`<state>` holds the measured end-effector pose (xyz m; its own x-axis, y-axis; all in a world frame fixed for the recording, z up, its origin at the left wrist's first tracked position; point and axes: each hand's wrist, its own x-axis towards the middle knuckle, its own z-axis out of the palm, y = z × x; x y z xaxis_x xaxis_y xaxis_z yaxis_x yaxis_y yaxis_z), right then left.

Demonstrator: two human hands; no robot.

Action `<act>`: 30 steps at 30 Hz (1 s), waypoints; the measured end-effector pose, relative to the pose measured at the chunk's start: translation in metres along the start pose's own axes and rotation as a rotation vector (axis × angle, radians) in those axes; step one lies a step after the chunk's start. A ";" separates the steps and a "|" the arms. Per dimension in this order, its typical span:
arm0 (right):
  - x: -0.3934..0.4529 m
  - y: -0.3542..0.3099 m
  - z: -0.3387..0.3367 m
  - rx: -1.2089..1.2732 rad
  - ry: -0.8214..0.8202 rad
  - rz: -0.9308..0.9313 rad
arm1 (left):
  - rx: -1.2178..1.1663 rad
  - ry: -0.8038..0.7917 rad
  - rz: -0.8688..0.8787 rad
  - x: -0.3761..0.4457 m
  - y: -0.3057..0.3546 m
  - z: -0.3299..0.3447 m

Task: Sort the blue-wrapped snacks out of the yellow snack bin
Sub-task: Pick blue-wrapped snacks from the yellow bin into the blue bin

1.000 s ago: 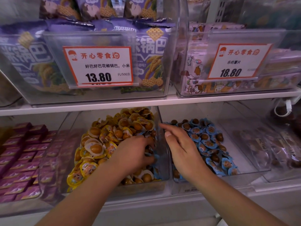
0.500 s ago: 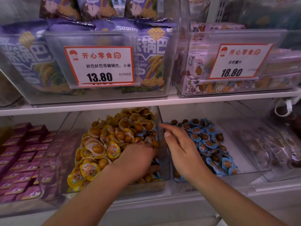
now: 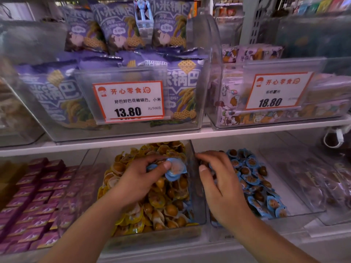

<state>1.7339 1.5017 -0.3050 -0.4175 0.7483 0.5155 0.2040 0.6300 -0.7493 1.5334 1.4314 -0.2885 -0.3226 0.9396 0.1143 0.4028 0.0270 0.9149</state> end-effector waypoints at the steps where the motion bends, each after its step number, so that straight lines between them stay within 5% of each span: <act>1: -0.001 -0.007 0.001 -0.019 0.029 -0.057 | -0.038 0.006 -0.018 -0.003 0.000 -0.002; 3: -0.004 -0.026 0.009 0.044 0.005 -0.070 | -0.114 -0.005 -0.025 -0.008 -0.001 -0.006; 10: 0.008 -0.043 0.064 0.355 -0.315 0.375 | -0.145 -0.002 0.034 -0.025 -0.011 -0.026; 17: 0.018 -0.030 0.076 0.522 -0.110 0.675 | -0.149 0.293 -0.030 -0.026 -0.027 -0.042; 22: 0.020 -0.037 0.078 0.816 -0.128 0.938 | -0.061 0.335 -0.047 -0.021 -0.023 -0.028; 30: 0.019 -0.054 0.067 1.153 -0.454 0.949 | -0.352 0.302 -0.038 -0.031 -0.001 -0.006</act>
<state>1.6561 1.4678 -0.2826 -0.8005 0.5077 -0.3185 -0.1368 -0.6721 -0.7277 1.5382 1.4004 -0.2905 -0.5875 0.7973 0.1384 0.0876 -0.1074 0.9904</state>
